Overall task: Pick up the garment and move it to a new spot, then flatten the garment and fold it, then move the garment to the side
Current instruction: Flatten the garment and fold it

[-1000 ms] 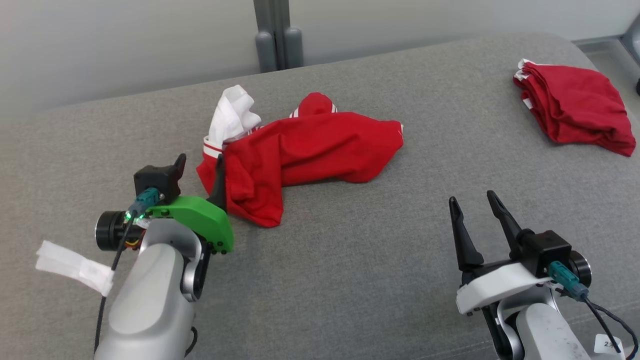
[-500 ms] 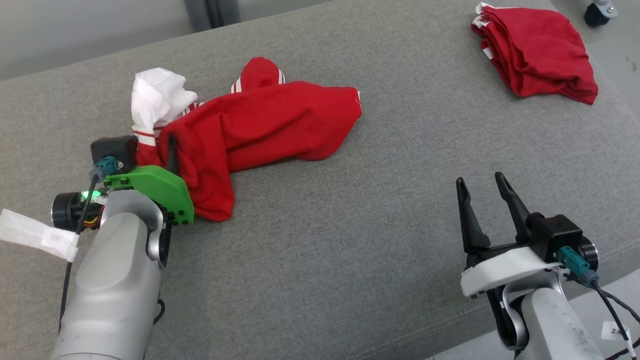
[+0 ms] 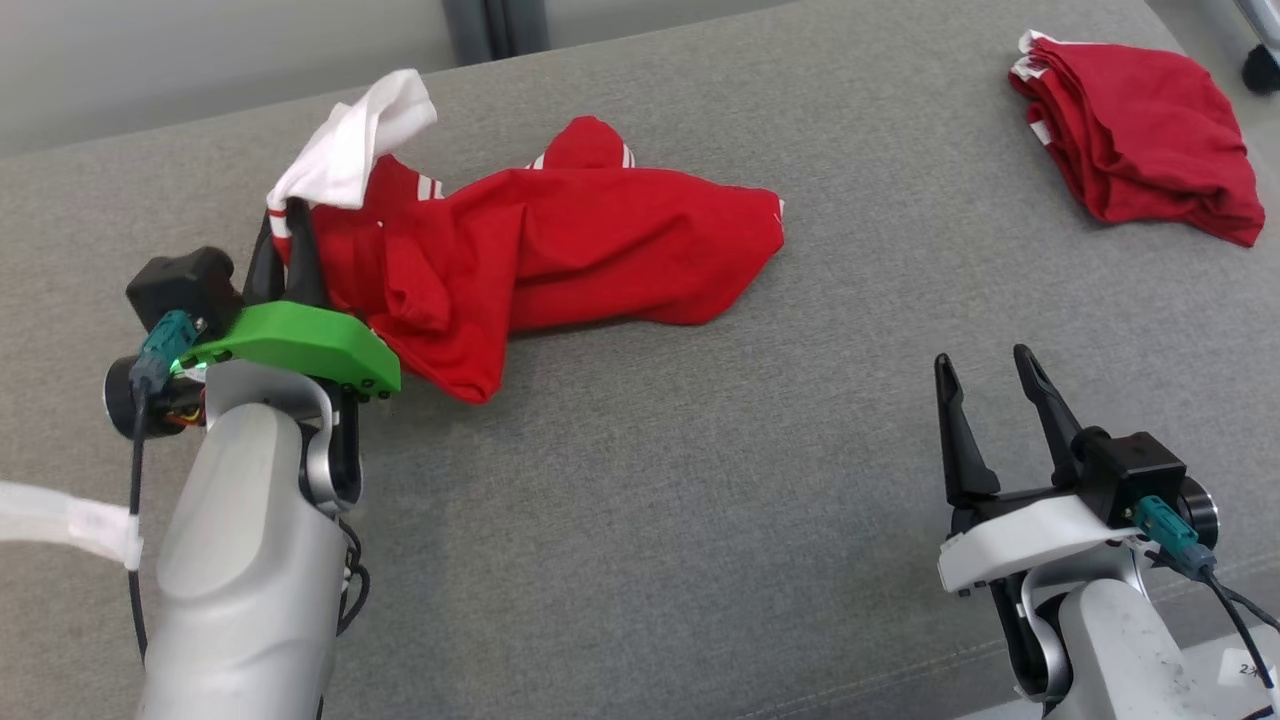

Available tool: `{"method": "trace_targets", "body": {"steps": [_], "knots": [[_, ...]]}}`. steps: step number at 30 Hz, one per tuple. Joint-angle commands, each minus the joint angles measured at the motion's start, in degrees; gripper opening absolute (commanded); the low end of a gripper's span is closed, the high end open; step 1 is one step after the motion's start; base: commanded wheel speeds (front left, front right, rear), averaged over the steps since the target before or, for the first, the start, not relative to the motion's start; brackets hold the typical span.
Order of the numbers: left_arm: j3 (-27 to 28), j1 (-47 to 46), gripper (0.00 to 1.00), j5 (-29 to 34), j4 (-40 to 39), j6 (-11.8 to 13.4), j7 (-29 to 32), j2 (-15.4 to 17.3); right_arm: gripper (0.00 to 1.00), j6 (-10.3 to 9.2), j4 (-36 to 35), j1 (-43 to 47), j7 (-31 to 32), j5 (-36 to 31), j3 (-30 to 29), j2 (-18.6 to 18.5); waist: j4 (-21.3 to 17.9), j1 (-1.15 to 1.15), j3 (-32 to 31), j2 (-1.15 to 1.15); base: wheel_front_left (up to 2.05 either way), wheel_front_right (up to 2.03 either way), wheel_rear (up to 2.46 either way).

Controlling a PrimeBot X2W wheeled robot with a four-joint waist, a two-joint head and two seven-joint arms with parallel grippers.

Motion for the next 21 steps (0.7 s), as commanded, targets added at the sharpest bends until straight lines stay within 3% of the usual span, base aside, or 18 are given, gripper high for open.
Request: {"method": "trace_targets", "body": {"steps": [1, 7, 19, 20, 21], "knots": [[1.12, 3.06, 0.0, -0.44, -2.93, 0.82, -0.2, -0.22, 1.0, -0.08, -0.05, 0.53, -0.18, -0.37, -0.29, -0.13, 2.94, 0.0, -1.74, 0.0, 0.0, 0.0, 0.0], [5.87, 13.46, 0.0, -2.61, -13.53, 3.9, -0.15, -0.97, 1.0, -0.08, 0.04, 1.34, -0.18, -0.73, -0.53, -0.14, 5.94, 0.0, -3.18, 0.0, 0.0, 0.0, 0.0], [6.26, 23.54, 0.0, -11.31, -8.81, 6.3, -0.17, -1.23, 1.0, -0.08, 0.81, 1.6, -0.18, -1.09, 0.23, -0.14, 7.33, 0.0, -4.22, 0.0, 0.0, 0.0, 0.0], [6.07, 23.94, 0.09, -11.81, -8.15, 6.42, -0.16, -1.21, 1.0, -0.08, 0.93, 1.69, -0.18, -1.15, 0.33, -0.14, 7.26, 0.0, -4.38, 0.0, 0.0, 0.0, 0.0], [5.81, 24.22, 0.26, -12.14, -7.47, 6.41, -0.16, -1.21, 1.0, -0.08, 0.98, 1.82, -0.18, -1.19, 0.41, -0.14, 7.19, 0.0, -4.5, 0.0, 0.0, 0.0, 0.0]]}}
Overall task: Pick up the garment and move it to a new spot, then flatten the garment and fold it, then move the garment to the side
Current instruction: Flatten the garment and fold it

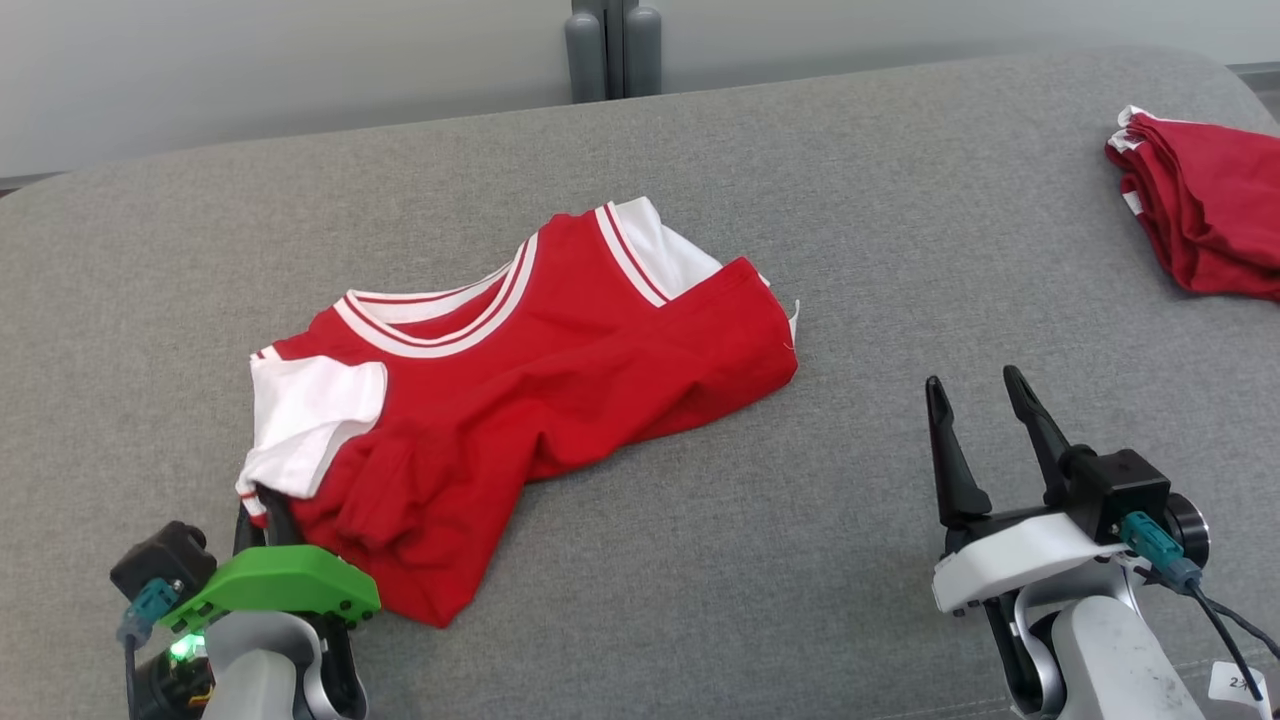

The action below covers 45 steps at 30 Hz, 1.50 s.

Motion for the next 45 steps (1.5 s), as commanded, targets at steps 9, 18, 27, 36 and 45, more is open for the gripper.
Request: {"method": "trace_targets", "body": {"steps": [9, 18, 27, 36, 45], "knots": [[0.8, 1.62, 1.0, 2.85, -1.2, -0.08, -0.01, 0.21, 1.0, -0.08, 0.9, 1.54, -0.18, -0.76, -0.46, -0.14, -0.13, 0.0, -1.93, 0.0, 0.0, 0.0, 0.0], [-1.49, 4.2, 1.0, 8.97, -8.72, -2.24, 0.02, 0.19, 1.0, -0.08, 1.06, -0.34, -0.18, -2.19, -0.63, -0.13, 2.37, 0.0, -2.78, 0.0, 0.0, 0.0, 0.0], [-12.63, 7.48, 1.0, 4.24, -6.69, -3.01, 0.41, 0.23, 1.0, -0.08, 1.27, -0.77, -0.18, -1.35, -0.17, -0.14, 3.37, 0.0, -1.76, 0.0, 0.0, 0.0, 0.0], [-13.53, 2.22, 1.0, 1.29, -0.3, -2.09, 0.3, 0.2, 1.0, -0.08, 0.88, -1.34, -0.18, -2.15, -1.29, -0.14, 0.51, 0.0, -0.11, 0.0, 0.0, 0.0, 0.0], [-15.47, 2.53, 0.57, 3.6, -2.33, -2.17, -0.07, 0.22, 1.0, -0.08, 0.91, -0.4, -0.18, -1.81, -2.43, -0.13, -0.2, 0.0, 0.1, 0.0, 0.0, 0.0, 0.0]]}}
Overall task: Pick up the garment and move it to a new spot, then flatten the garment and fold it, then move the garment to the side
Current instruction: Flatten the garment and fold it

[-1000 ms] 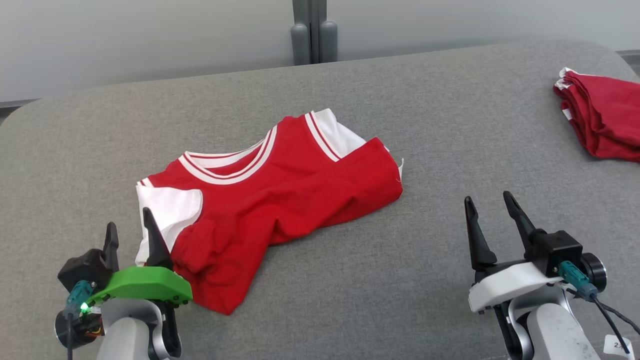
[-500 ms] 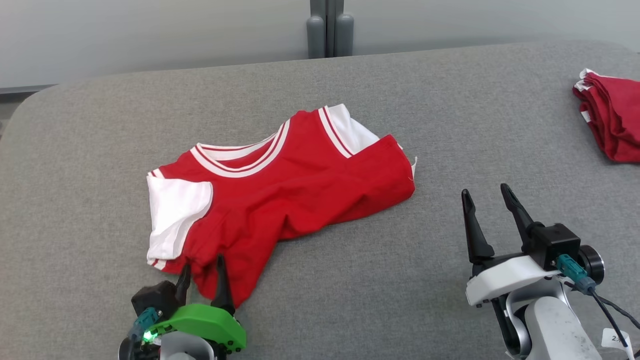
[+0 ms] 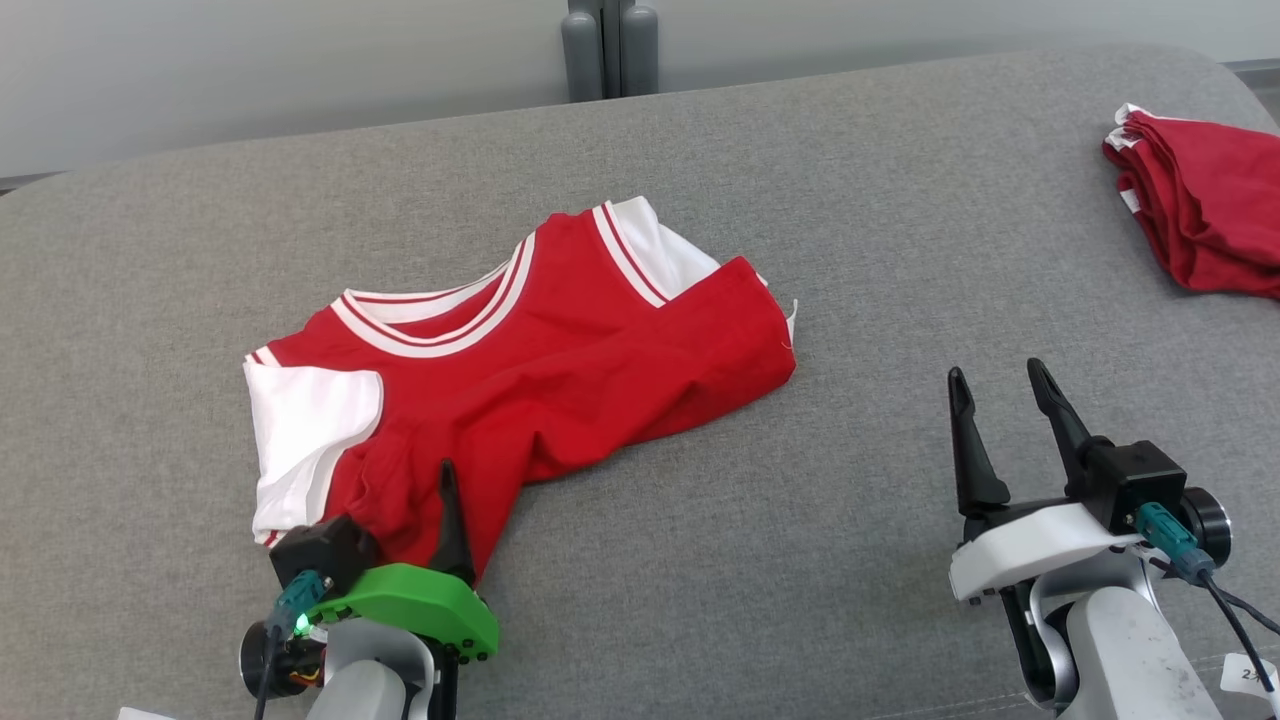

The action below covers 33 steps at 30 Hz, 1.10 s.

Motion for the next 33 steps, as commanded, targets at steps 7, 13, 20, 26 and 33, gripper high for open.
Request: {"method": "trace_targets", "body": {"steps": [7, 13, 20, 26, 33], "knots": [[-1.45, 1.21, 0.0, 3.38, -3.98, 0.44, -0.28, 0.31, 1.0, -0.09, -0.18, 0.07, -0.18, 0.85, 0.53, -0.12, 0.02, 0.0, -0.37, 0.0, 0.0, 0.0, 0.0], [-6.15, -0.26, 0.0, 4.47, -8.43, -0.68, 0.13, 0.28, 1.0, -0.09, -0.25, 0.1, -0.18, 1.13, 0.88, -0.12, -0.77, 0.0, -0.69, 0.0, 0.0, 0.0, 0.0], [-17.85, -8.43, 0.0, 2.34, -11.34, -0.54, 2.35, 0.28, 1.0, -0.09, -0.04, -0.86, -0.18, 1.31, 1.06, -0.12, -4.05, 0.0, -0.33, 0.0, 0.0, 0.0, 0.0], [-28.68, -15.75, 0.0, -1.88, -8.23, 0.88, 3.01, 0.28, 1.0, -0.09, 0.28, -1.37, -0.18, 2.47, 1.47, -0.12, -9.65, 0.0, 1.11, 0.0, 0.0, 0.0, 0.0], [-39.9, -18.61, 0.0, -9.61, -3.57, 3.52, 2.0, 0.32, 1.0, -0.09, 0.66, -1.39, -0.18, 3.07, 0.14, -0.09, -14.62, 0.0, 3.44, 0.0, 0.0, 0.0, 0.0]]}}
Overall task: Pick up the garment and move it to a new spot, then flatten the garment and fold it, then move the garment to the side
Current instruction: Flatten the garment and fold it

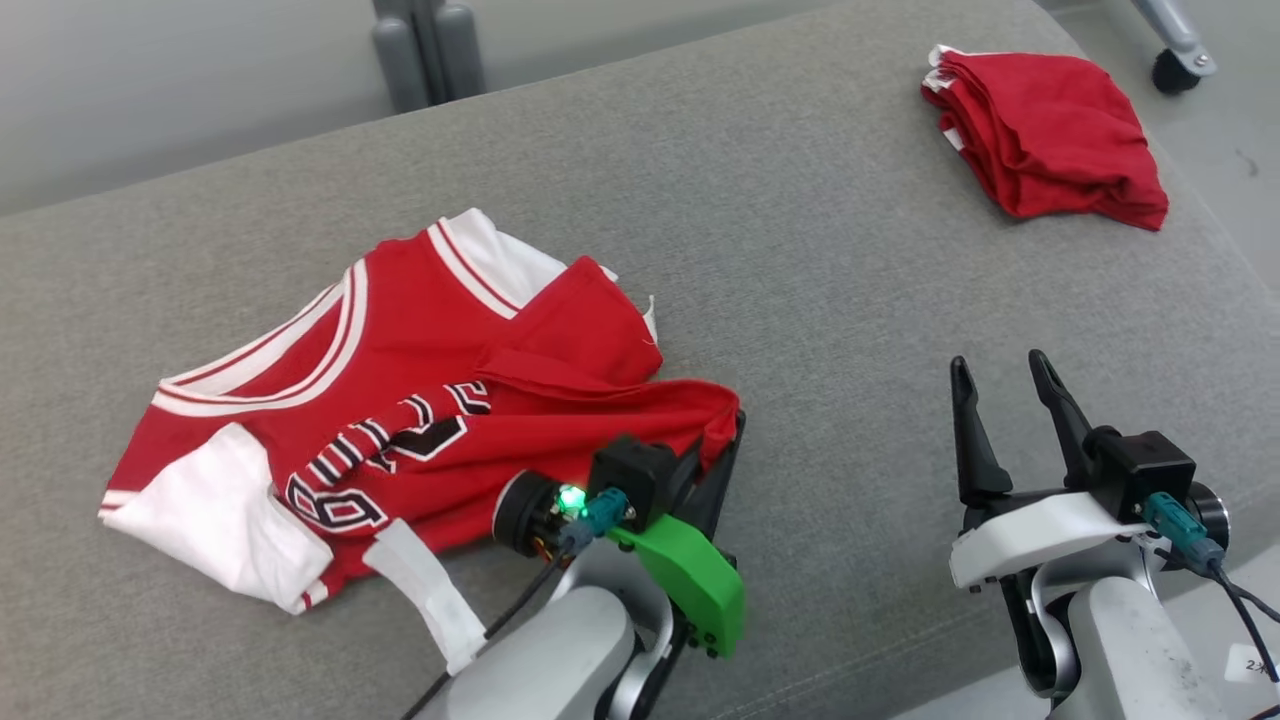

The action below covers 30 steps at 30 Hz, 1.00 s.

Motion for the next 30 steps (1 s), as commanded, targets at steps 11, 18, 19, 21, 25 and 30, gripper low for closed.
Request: {"method": "trace_targets", "body": {"steps": [11, 18, 19, 21, 25, 30], "knots": [[-14.06, -2.97, 1.0, -7.29, 1.73, 0.21, -0.99, 0.33, 1.0, -0.09, -0.12, 0.07, -0.18, -0.38, -1.8, -0.06, -1.48, 0.0, 1.18, 0.0, 0.0, 0.0, 0.0], [-12.86, -4.48, 1.0, -8.46, 0.43, 2.84, -2.6, 0.33, 1.0, -0.09, 0.03, 0.66, -0.18, -2.34, -1.5, -0.07, 2.98, 0.0, -1.45, 0.0, 0.0, 0.0, 0.0], [-11.93, -4.37, 1.0, -8.4, 0.57, 3.16, -2.67, 0.34, 1.0, -0.09, -0.02, 0.72, -0.18, -2.8, -1.59, -0.08, 3.87, 0.0, -1.94, 0.0, 0.0, 0.0, 0.0], [-9.53, -3.99, 1.0, -6.76, 0.6, 3.85, -2.64, 0.33, 1.0, -0.09, -0.02, 0.8, -0.18, -3.33, -1.79, -0.09, 5.56, 0.0, -2.86, 0.0, 0.0, 0.0, 0.0], [-3.63, -0.98, 1.0, -2.59, 1.48, 4.27, -2.62, 0.69, 1.0, -0.09, 0.07, 1.15, -0.18, -3.89, -1.65, -0.09, 8.26, 0.0, -4.43, 0.0, 0.0, 0.0, 0.0], [4.04, 3.83, 1.0, 2.09, 0.7, 3.56, -2.64, 1.86, 1.0, -0.09, 0.79, 2.01, -0.18, -3.95, -0.82, -0.08, 10.94, 0.0, -5.99, 0.0, 0.0, 0.0, 0.0]]}}
